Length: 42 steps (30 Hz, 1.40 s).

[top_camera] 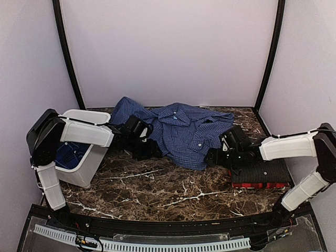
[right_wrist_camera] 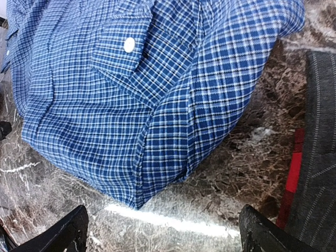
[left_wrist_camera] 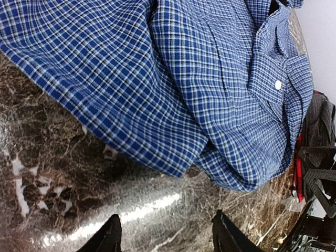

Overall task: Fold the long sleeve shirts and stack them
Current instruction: Pick up the crumpled shirt from the center of the board, then move the crumpled shirt to the center of the board.

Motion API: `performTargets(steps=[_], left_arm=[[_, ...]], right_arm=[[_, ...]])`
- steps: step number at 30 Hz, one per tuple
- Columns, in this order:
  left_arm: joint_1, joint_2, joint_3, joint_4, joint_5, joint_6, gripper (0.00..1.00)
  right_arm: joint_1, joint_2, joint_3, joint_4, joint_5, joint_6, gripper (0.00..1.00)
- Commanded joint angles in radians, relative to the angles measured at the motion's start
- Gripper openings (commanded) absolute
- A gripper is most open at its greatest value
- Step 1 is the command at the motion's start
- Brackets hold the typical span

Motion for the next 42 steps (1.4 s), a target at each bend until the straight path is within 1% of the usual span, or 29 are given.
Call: performTargets(steps=[1, 6, 9, 12, 15, 17, 18, 21, 22, 23, 24, 25, 27, 30, 31, 36, 42], left_arm=[[-0.005, 0.048, 0.048, 0.036, -0.035, -0.023, 0.54], [-0.006, 0.092, 0.067, 0.065, -0.042, -0.027, 0.45], [-0.006, 0.117, 0.079, 0.071, -0.038, -0.031, 0.44], [-0.005, 0.137, 0.081, 0.129, -0.03, -0.033, 0.43], [-0.006, 0.158, 0.091, 0.154, -0.021, -0.035, 0.4], [-0.005, 0.167, 0.101, 0.157, -0.026, -0.033, 0.37], [-0.006, 0.17, 0.105, 0.158, -0.029, -0.033, 0.33], [-0.006, 0.171, 0.122, 0.146, -0.037, -0.027, 0.22], [-0.006, 0.17, 0.135, 0.13, -0.041, -0.024, 0.15], [-0.006, 0.168, 0.141, 0.119, -0.044, -0.016, 0.12], [-0.006, 0.164, 0.153, 0.094, -0.052, -0.011, 0.06], [-0.006, 0.154, 0.157, 0.074, -0.057, -0.005, 0.01], [-0.005, 0.124, 0.164, 0.003, -0.07, 0.008, 0.0], [-0.004, 0.065, 0.16, -0.08, -0.098, 0.044, 0.0], [-0.003, 0.03, 0.162, -0.136, -0.104, 0.053, 0.0], [0.012, -0.116, 0.154, -0.325, -0.139, 0.122, 0.0], [0.055, -0.23, 0.136, -0.53, -0.099, 0.197, 0.0]], right_arm=[[0.004, 0.059, -0.011, 0.111, -0.011, 0.047, 0.95], [0.002, 0.098, -0.006, 0.145, 0.006, 0.054, 0.87], [-0.001, 0.128, 0.003, 0.176, 0.004, 0.054, 0.81], [-0.002, 0.168, 0.019, 0.193, -0.004, 0.055, 0.75], [-0.002, 0.19, 0.033, 0.203, -0.006, 0.055, 0.7], [-0.002, 0.2, 0.04, 0.204, -0.007, 0.056, 0.65], [-0.002, 0.203, 0.044, 0.203, -0.007, 0.054, 0.61], [-0.002, 0.204, 0.06, 0.184, -0.003, 0.043, 0.42], [-0.002, 0.203, 0.068, 0.168, 0.003, 0.036, 0.33], [-0.002, 0.199, 0.077, 0.156, 0.01, 0.028, 0.25], [-0.002, 0.193, 0.086, 0.121, 0.02, 0.019, 0.16], [-0.003, 0.184, 0.095, 0.096, 0.031, 0.007, 0.1], [-0.004, 0.161, 0.118, 0.034, 0.049, -0.025, 0.0], [-0.005, 0.119, 0.155, -0.067, 0.058, -0.078, 0.0], [-0.005, 0.105, 0.166, -0.109, 0.057, -0.098, 0.0], [-0.001, 0.026, 0.182, -0.259, 0.0, -0.162, 0.0], [0.038, -0.039, 0.156, -0.373, -0.112, -0.2, 0.0]])
